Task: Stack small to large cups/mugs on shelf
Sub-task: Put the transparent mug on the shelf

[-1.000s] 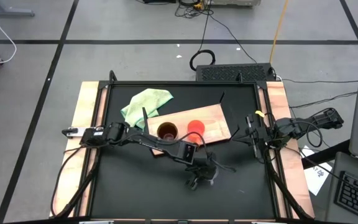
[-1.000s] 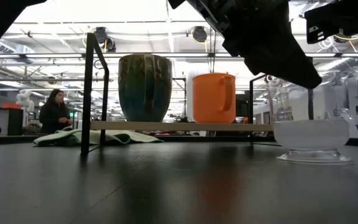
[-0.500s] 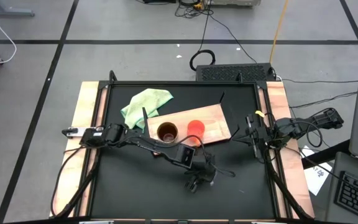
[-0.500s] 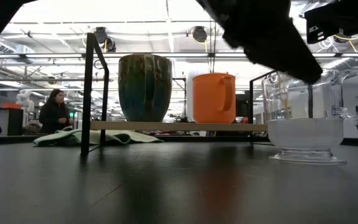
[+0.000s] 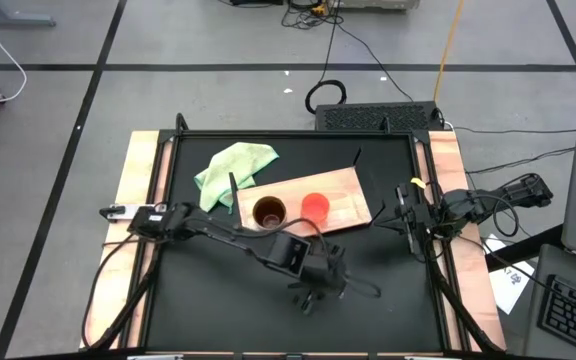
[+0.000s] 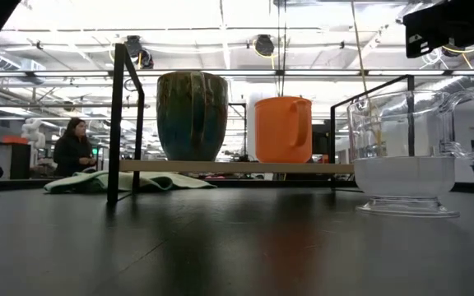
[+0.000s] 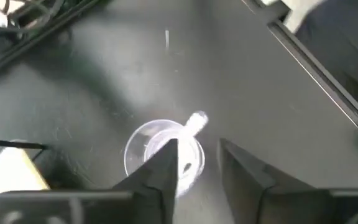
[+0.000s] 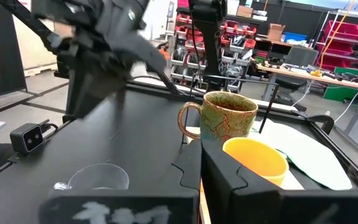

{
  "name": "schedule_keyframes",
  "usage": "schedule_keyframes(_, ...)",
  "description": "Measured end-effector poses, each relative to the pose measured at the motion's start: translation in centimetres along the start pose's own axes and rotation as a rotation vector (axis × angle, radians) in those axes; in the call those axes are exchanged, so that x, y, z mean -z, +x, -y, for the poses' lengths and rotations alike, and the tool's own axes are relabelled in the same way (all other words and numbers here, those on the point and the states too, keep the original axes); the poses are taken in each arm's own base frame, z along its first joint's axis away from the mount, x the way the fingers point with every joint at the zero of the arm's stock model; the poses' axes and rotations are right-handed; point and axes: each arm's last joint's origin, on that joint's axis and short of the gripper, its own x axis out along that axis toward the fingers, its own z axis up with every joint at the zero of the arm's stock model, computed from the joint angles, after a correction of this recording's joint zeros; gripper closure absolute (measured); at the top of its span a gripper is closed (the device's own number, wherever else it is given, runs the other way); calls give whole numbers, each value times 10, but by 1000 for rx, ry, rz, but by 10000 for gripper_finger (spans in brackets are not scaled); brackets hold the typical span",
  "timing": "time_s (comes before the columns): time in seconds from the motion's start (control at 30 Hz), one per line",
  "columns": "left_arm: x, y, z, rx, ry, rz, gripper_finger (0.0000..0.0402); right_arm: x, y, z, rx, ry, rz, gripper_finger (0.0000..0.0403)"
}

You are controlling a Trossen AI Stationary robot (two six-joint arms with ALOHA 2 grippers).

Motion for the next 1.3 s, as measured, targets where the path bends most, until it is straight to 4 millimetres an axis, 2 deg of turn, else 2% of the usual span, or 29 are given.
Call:
schedule_keyframes(0.13, -4, -25, 5, -48, 6, 1, 373, 0, 0, 0, 0, 12, -1, 403)
schedule_keyframes(0.2, -8, -45, 2, -83, -32, 25, 392, 0, 0, 0, -3, 22, 0, 403)
schedule_keyframes(0.43, -10, -110, 5, -164, -38, 64, 399, 0, 0, 0, -4, 22, -3, 403)
schedule_keyframes(0.53, -10, -136, 1, -248, -48, 88, 400, 0, 0, 0, -7, 22, 0, 403)
schedule_keyframes(0.67, -3, -161, -4, -374, -37, 51, 400, 0, 0, 0, -7, 22, 1, 403)
schedule_keyframes(0.8, 2, -195, -13, -424, -57, 98, 400, 0, 0, 0, -7, 21, 1, 403)
schedule_keyframes(1.13, 16, -249, -24, -520, 2, 127, 401, 0, 0, 0, -7, 19, 2, 403)
schedule_keyframes(1.3, 31, -283, -30, -583, -46, 132, 401, 0, 0, 0, -7, 18, 0, 403)
